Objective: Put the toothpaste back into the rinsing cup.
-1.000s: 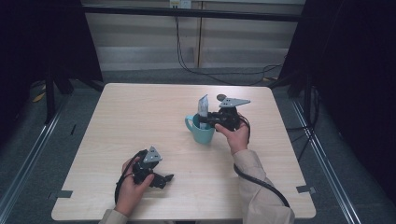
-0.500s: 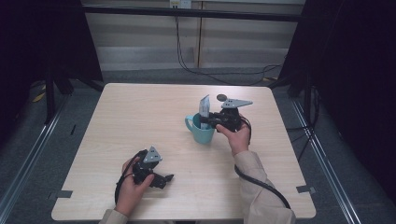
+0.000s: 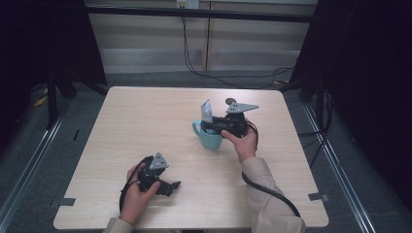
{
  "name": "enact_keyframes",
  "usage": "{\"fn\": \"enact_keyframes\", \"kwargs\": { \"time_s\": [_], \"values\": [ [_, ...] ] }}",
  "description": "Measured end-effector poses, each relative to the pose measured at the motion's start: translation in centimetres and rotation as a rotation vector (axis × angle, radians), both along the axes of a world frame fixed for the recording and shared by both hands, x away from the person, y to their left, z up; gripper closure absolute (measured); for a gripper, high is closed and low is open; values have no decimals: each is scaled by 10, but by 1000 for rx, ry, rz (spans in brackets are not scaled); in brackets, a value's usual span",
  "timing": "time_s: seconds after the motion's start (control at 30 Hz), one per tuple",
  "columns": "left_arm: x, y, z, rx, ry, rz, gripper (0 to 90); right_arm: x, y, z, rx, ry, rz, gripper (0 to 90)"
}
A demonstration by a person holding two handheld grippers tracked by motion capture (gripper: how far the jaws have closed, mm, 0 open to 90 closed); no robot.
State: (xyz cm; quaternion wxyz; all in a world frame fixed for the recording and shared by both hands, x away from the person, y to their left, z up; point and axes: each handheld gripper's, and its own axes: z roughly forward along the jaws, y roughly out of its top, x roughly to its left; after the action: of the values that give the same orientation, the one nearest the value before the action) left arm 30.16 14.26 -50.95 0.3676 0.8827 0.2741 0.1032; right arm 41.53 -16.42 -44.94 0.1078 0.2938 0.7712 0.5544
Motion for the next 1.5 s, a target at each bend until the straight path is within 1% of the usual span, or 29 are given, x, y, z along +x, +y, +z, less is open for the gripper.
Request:
{"fn": "enact_keyframes", "kwargs": {
  "time_s": [0.4,0.53,0.77,1.3,1.5],
  "values": [
    [0,0,0,0,1,0,39,1,-2,-3,-1,15,-11,648],
    [0,0,0,0,0,0,38,1,-4,-3,-4,16,-24,636],
    [0,0,0,1,1,-1,37,1,-5,-2,-4,12,-20,641],
    [0,0,0,1,1,-1,36,-1,-8,2,-23,7,-44,560],
    [0,0,0,0,1,-2,36,-2,-10,3,-41,11,-52,530]
  ]
}}
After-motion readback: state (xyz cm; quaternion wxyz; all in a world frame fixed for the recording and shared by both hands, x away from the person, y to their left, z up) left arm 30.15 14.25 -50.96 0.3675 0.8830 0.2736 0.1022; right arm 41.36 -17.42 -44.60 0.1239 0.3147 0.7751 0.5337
